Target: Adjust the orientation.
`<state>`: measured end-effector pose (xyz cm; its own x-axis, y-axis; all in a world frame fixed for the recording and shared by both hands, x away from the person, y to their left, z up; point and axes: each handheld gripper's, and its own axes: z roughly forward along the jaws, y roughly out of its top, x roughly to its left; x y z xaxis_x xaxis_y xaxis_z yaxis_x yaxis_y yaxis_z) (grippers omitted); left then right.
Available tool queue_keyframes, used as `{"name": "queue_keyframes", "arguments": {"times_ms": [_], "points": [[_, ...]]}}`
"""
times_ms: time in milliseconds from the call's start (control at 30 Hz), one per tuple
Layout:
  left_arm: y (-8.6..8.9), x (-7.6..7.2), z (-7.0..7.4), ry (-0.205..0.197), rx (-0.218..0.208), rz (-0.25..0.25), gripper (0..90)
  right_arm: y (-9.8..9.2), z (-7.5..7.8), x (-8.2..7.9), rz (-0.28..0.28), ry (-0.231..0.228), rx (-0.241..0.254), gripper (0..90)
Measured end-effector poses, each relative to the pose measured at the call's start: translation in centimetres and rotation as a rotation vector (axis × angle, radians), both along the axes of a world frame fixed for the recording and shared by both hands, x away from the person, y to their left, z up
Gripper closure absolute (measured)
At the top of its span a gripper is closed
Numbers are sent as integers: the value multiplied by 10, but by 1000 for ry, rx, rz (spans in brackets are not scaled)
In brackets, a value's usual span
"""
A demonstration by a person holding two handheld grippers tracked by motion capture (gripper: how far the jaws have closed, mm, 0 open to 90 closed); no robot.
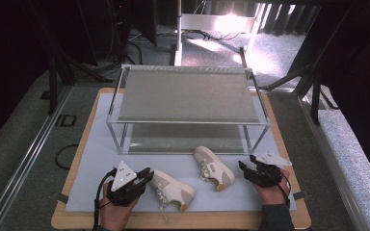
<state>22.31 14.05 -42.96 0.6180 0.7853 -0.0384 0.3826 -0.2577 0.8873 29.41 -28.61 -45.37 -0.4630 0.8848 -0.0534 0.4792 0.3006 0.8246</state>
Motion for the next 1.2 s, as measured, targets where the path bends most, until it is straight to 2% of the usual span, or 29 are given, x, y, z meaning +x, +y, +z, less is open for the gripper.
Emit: {"name": "queue_keyframes", "arguments": {"times_ms": [100,267,300,333,633,767,967,1067,1200], "points": [[-6,-2,0,6,20,-34,886,0,-1,0,0,3,-1,474],[-17,-2,-3,16,60,-63,893,-1,0,0,-2,1,0,474],[-22,-2,-5,16,93,-60,893,-1,0,0,-3,0,1,474],[-23,-2,-6,6,92,-58,892,-2,0,0,-3,2,3,474],[-27,6,-5,10,78,-61,865,0,0,0,4,1,-2,474],[-30,15,-4,19,64,-56,860,0,0,0,5,1,-1,473],[-39,27,-6,7,76,-31,862,-1,2,0,1,-4,3,474],[-41,35,-8,18,57,-27,861,-1,2,-1,-3,-8,6,475],[-46,47,-10,29,61,-22,862,-2,2,-1,-4,-8,8,475]]}}
